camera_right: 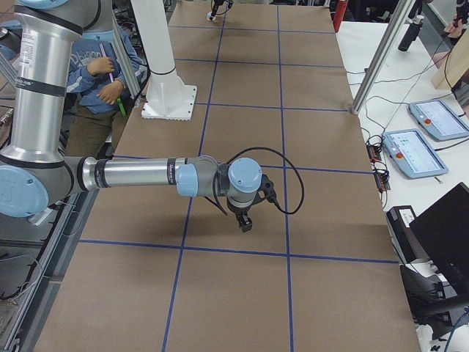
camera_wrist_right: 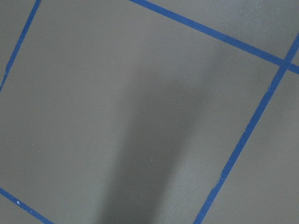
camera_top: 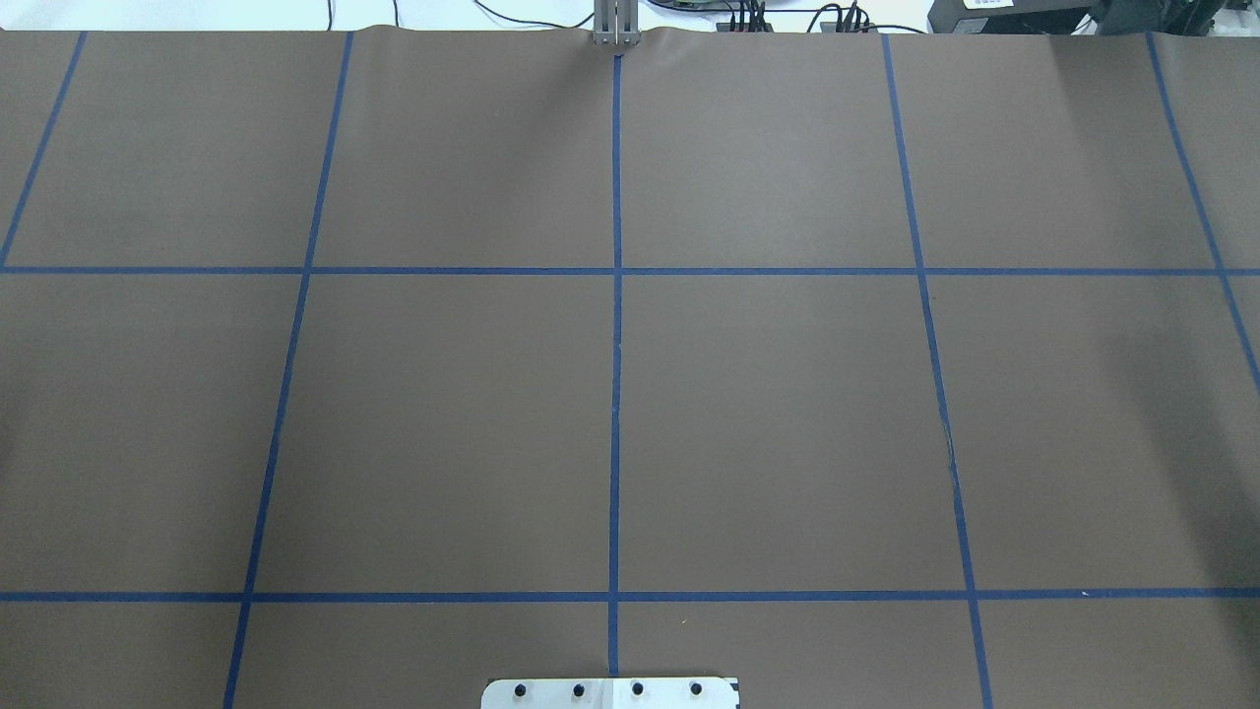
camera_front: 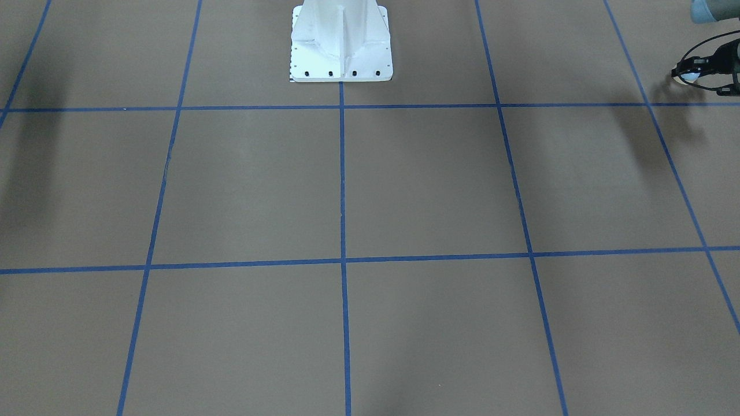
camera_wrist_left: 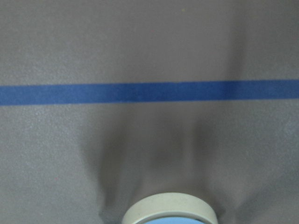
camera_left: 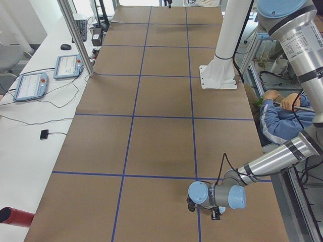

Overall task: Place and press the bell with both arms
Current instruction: 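Carry the held bell with the left gripper toward the table centre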

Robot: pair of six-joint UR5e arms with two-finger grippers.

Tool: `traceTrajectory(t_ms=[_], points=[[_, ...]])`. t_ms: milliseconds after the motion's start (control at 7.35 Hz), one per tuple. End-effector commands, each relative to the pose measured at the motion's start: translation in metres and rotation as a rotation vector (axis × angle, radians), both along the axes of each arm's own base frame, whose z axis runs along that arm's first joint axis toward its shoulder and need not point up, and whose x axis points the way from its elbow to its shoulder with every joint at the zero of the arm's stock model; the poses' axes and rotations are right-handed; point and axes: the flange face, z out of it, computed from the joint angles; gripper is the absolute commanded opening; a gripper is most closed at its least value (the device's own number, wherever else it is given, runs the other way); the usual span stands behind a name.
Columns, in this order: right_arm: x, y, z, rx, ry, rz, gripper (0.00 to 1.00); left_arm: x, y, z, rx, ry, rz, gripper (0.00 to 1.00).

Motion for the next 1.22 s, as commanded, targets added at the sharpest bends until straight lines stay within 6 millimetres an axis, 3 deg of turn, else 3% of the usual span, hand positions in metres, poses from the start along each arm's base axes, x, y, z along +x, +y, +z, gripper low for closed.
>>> traceTrajectory(t_ms=[0, 136, 272, 544, 680, 952, 1088], points=[[0.0, 0.0, 0.0, -0.001, -0.003, 0.001, 1.0, 0.007, -0.007, -0.013, 0.011, 0.041, -0.049, 0.0], [0.0, 0.0, -0.001, 0.001, -0.005, 0.0, 1.0, 0.012, -0.013, -0.03, 0.026, 0.08, -0.059, 0.0], [0.0, 0.0, -0.001, 0.002, -0.005, 0.0, 1.0, 0.026, -0.038, -0.081, 0.034, 0.116, -0.084, 0.0], [0.0, 0.0, 0.0, -0.001, -0.006, 0.0, 1.0, 0.049, -0.086, -0.215, -0.039, 0.114, -0.107, 0.0], [-0.001, -0.002, -0.003, 0.003, -0.01, 0.0, 1.0, 0.062, -0.117, -0.273, -0.035, 0.114, -0.109, 0.0], [-0.003, -0.01, -0.013, 0.022, -0.011, 0.003, 1.0, 0.109, -0.216, -0.371, -0.021, 0.122, -0.159, 0.0], [-0.012, -0.01, -0.012, 0.019, -0.01, -0.019, 1.0, 0.144, -0.249, -0.421, -0.028, 0.12, -0.165, 0.0]])
